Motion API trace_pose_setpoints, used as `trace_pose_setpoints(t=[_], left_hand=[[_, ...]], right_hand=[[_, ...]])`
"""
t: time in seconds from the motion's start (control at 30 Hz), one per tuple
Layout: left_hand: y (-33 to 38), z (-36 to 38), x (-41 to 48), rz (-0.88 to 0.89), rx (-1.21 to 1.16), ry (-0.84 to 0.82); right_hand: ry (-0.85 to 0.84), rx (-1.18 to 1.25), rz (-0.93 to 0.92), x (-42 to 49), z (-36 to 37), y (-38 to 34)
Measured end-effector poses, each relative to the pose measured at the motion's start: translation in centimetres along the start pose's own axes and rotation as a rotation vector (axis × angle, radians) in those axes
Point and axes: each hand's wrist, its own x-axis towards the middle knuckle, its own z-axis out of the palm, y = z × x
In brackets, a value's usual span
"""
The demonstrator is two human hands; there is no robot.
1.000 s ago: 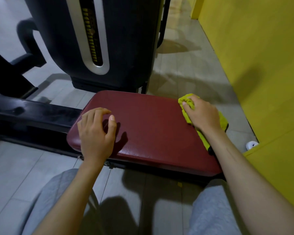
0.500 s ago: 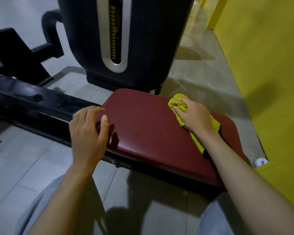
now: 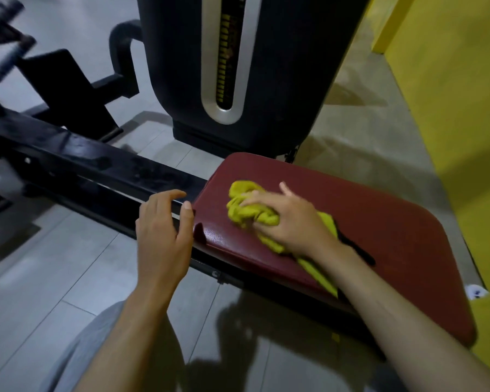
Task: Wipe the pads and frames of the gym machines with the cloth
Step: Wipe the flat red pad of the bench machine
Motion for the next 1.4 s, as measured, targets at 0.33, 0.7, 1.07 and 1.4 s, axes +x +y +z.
trace_pose_setpoints(t=[0.33,0.7,1.07,1.4], left_hand=[[-1.0,-1.7,-0.4,-0.013,0.024,-0.013],[-1.2,0.2,-0.1,-0.054,-0.022,0.008],[0.5,1.5,-1.0,-0.029,-0.015,0.026],[0.9,3.8,-0.3,0.036,-0.028,-0.096]], right_hand=[[0.169,-0.195,0.358,6.9,0.6,2.5],[-0.009,-0.071,-0.040,7.2,3.8,-1.8],[0.232,-0.239,0.275,12.5,4.1,-0.6],[0.386,-0.357,0.656,-2.2,-6.3,9.4]])
